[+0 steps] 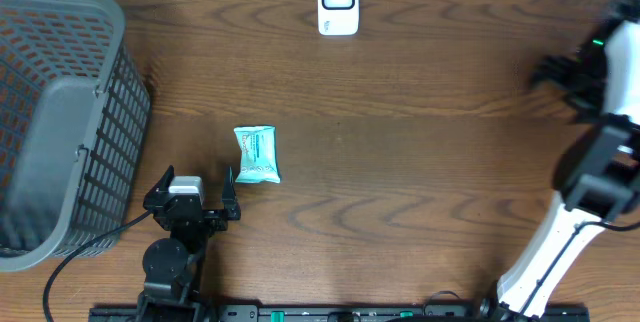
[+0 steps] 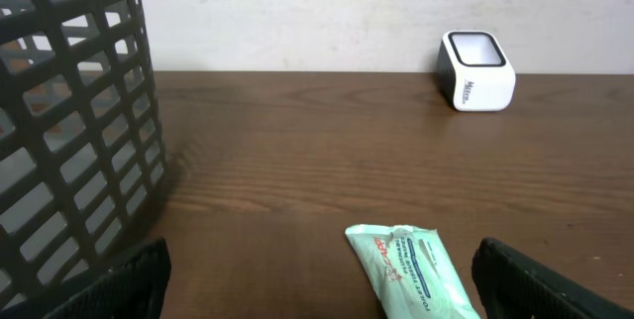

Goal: Scan the item barcode
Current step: 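Swing the right gripper left over the mint-green wipes pack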

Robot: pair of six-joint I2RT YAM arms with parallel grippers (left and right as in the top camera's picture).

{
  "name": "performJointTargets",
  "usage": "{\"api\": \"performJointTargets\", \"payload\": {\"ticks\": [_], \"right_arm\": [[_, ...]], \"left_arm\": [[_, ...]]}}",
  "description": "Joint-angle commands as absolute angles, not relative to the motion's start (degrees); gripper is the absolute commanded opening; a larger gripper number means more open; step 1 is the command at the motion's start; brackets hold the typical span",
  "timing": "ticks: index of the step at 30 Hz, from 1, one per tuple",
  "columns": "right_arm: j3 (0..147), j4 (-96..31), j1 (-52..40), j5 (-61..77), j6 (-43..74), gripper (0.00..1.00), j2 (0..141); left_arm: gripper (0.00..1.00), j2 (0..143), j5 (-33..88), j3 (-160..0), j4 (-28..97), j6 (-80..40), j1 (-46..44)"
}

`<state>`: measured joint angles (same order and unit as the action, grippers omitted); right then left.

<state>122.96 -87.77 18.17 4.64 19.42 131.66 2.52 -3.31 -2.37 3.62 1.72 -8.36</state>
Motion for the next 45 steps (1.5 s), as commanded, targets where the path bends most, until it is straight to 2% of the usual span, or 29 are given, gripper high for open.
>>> {"api": "performJointTargets", "payload": {"ticks": [1,8,11,16,26,30,37,45], "right_arm": [[123.85,-90.02,8.23,11.64,29.04,0.99,129.93],[123.85,-84.68,-9.39,17.17,29.12,0.99,130.08],[123.85,-81.82,-17.08,15.25,29.15,0.89,130.19],[123.85,-75.72,-27.7,13.56,31.9,0.92,130.19],[123.85,-67.66,-39.48,8.4,35.22,0.85,130.41],[123.85,-64.12,-43.0,2.98,35.9,0.92,131.37],[123.85,-57.91,-47.81,3.27,35.55,0.93,136.16],[123.85,-57.43,-50.11,-1.61,36.21,0.98,141.03]], "left_arm": [[0.98,2.52,-3.57,-0.54,4.38,1.65,-8.32],[0.98,2.52,-3.57,-0.54,4.38,1.65,-8.32],[0.98,2.52,-3.57,-0.54,4.38,1.65,-8.32],[0.98,2.52,-3.57,-0.54,4.38,1.65,-8.32],[0.98,2.52,-4.67,-0.54,4.19,3.2,-8.32],[0.98,2.52,-4.67,-0.54,4.19,3.18,-8.32],[0.98,2.52,-4.67,-0.54,4.19,3.18,-8.32],[0.98,2.52,-4.67,-0.54,4.19,3.18,-8.32]]}}
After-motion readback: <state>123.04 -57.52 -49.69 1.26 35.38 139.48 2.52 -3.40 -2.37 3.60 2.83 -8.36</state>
